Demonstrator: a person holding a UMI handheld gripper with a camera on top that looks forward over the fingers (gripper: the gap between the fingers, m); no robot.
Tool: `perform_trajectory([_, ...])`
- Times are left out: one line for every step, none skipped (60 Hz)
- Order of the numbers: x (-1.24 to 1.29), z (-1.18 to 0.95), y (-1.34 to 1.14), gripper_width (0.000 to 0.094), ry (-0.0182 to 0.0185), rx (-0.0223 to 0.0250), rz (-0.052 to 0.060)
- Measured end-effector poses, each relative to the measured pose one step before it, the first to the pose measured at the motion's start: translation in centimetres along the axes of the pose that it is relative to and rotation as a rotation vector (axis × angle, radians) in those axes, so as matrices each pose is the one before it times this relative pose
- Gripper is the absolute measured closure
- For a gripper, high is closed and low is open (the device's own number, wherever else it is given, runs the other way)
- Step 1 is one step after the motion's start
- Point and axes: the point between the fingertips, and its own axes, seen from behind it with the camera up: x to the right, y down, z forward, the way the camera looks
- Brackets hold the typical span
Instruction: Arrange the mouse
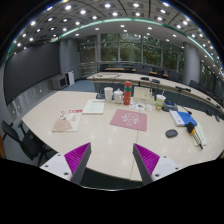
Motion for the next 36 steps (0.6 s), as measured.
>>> perform_trajectory([0.992, 0.426, 0.585, 0.0077, 0.00949, -0.00850, 0.0040])
perform_trajectory([0.690, 0.120, 0.410, 0.0078, 0.01159, -0.01134, 0.0045])
perform_trajectory([1.313, 0.724, 0.716, 0.0079, 0.00845, -0.00597, 0.0049])
perform_trajectory([1.014, 0.449, 0.568, 0.0079, 0.01058, -0.00851, 0.0049])
perform_trajectory([0.695, 0.148, 0.414, 0.0077, 0.01309, -0.01124, 0.0052])
perform_trajectory([1.051, 0.490, 0.568, 0.0077, 0.01156, -0.00809, 0.0056])
perform_trajectory([0.982, 0.031, 0.392, 0.0078, 0.01161, -0.01017, 0.0070])
perform_trajectory([1.176, 0.724, 0.752, 0.0079, 0.01205, -0.00214, 0.0054])
perform_trajectory([1.084, 0.632, 0.514, 0.0078, 0.01235, -0.00559, 0.0066])
perform_trajectory([1.076, 0.624, 0.438, 0.0076, 0.01245, -0.00422, 0.0066])
perform_trajectory([1.107, 0.654, 0.384, 0.0079, 0.01178, -0.00213, 0.0066])
perform_trajectory([1.092, 0.642, 0.349, 0.0077, 0.01140, -0.00037, 0.0056])
perform_trajectory([1.202, 0.450, 0.215, 0.0077, 0.00982, -0.00292, 0.0038])
perform_trajectory([1.088, 0.690, 0.318, 0.0078, 0.01161, -0.00008, 0.0039])
perform_trajectory([1.092, 0.726, 0.323, 0.0077, 0.01164, -0.00208, 0.0036])
perform_trajectory([1.057, 0.745, 0.311, 0.0076, 0.01166, -0.00287, 0.0034])
perform_trajectory([1.003, 0.780, 0.202, 0.0078, 0.01073, -0.00194, 0.0033])
perform_trajectory([0.945, 0.755, 0.119, 0.0078, 0.00900, 0.00096, 0.0033])
perform_trajectory([0.772, 0.814, -0.187, 0.0079, 0.00926, 0.00013, 0.0032])
perform_trajectory([1.003, 0.868, 0.139, 0.0083, 0.00499, 0.00907, 0.0022])
perform_trajectory([0.759, 0.853, -0.372, 0.0082, 0.00976, 0.00035, 0.0016])
perform_trajectory([1.092, 0.937, 0.092, 0.0081, 0.00225, 0.00481, 0.0012])
perform_trajectory([0.800, 0.875, -0.040, 0.0082, 0.00433, 0.00286, 0.0011])
perform_trajectory([0.737, 0.887, -0.040, 0.0082, 0.00335, 0.00146, 0.0010])
perform_trajectory([0.722, 0.907, -0.079, 0.0083, 0.00372, 0.00027, 0.0013])
perform_trajectory([0.693, 0.868, -0.097, 0.0084, 0.00351, -0.00008, 0.0017])
perform_trajectory([0.629, 0.865, -0.152, 0.0083, 0.00294, 0.00047, 0.0021])
perform_trajectory([0.474, 0.932, -0.293, 0.0080, 0.00455, 0.00244, 0.0031])
perform_trajectory([0.530, 0.843, -0.202, 0.0082, 0.00025, 0.00311, 0.0041])
perform_trajectory([0.552, 0.948, -0.272, 0.0082, -0.00081, 0.00268, 0.0046])
perform_trajectory([0.413, 0.817, -0.171, 0.0083, -0.00171, 0.00188, 0.0048])
perform_trajectory([0.390, 0.832, -0.144, 0.0082, -0.00151, -0.00019, 0.0048])
perform_trajectory([0.397, 0.844, -0.119, 0.0082, -0.00123, -0.00198, 0.0049])
perform_trajectory([0.360, 0.859, -0.099, 0.0082, -0.00085, -0.00282, 0.0048])
perform_trajectory([0.330, 0.852, -0.094, 0.0082, -0.00064, -0.00374, 0.0049])
perform_trajectory([0.287, 0.823, -0.082, 0.0083, -0.00079, -0.00372, 0.0043])
